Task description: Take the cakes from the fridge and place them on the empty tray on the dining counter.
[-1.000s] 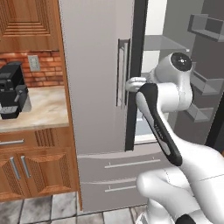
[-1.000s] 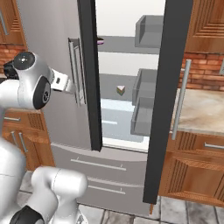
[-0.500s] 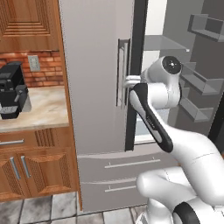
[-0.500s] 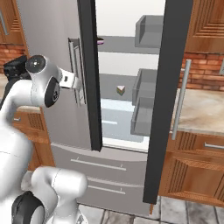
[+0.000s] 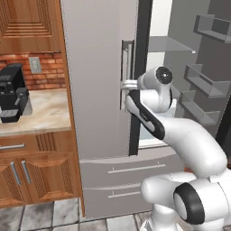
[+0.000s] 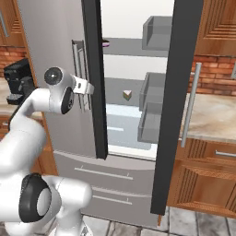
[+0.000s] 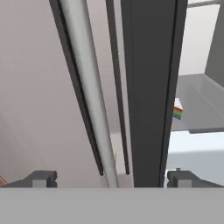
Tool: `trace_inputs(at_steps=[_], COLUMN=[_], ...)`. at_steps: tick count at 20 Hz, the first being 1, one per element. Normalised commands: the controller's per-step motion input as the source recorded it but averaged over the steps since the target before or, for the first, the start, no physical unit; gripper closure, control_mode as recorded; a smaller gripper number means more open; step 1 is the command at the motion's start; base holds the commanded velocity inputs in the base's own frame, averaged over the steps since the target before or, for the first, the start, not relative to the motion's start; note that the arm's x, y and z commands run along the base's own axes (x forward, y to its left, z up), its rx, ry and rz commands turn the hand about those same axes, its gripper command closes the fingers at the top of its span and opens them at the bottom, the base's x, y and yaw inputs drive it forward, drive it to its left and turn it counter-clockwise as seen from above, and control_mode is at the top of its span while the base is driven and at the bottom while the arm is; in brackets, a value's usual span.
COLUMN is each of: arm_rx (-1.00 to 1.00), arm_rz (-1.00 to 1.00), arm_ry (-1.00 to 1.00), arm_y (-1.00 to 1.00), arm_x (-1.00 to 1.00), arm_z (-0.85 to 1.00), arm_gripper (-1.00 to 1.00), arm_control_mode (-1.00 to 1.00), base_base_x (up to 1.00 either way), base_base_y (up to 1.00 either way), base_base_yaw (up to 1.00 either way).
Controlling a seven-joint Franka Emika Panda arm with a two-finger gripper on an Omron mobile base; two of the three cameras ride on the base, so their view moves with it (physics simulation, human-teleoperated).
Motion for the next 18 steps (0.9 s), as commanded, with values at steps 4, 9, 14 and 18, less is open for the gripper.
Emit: trace_inputs(at_steps=[4,9,14,18], arm_rx=[0.0,0.0,-0.01,-0.01], arm_rz=[0.0,0.0,0.0,0.0], arm_ry=[0.08,0.02,-0.02,-0.06], arm_y=[0.0,0.04,0.11,0.14], arm_x=[0.89,0.88,0.85,0.82], arm_z=[0.0,-0.08,-0.34,-0.41], arm_gripper=[-1.0,-1.0,-1.0,-1.0], arm_control_mode=[-1.0,-1.0,-1.0,-1.0], base_base_x=[0.0,0.0,0.0,0.0], base_base_y=[0.0,0.0,0.0,0.0], base_base_yaw=[0.0,0.0,0.0,0.0])
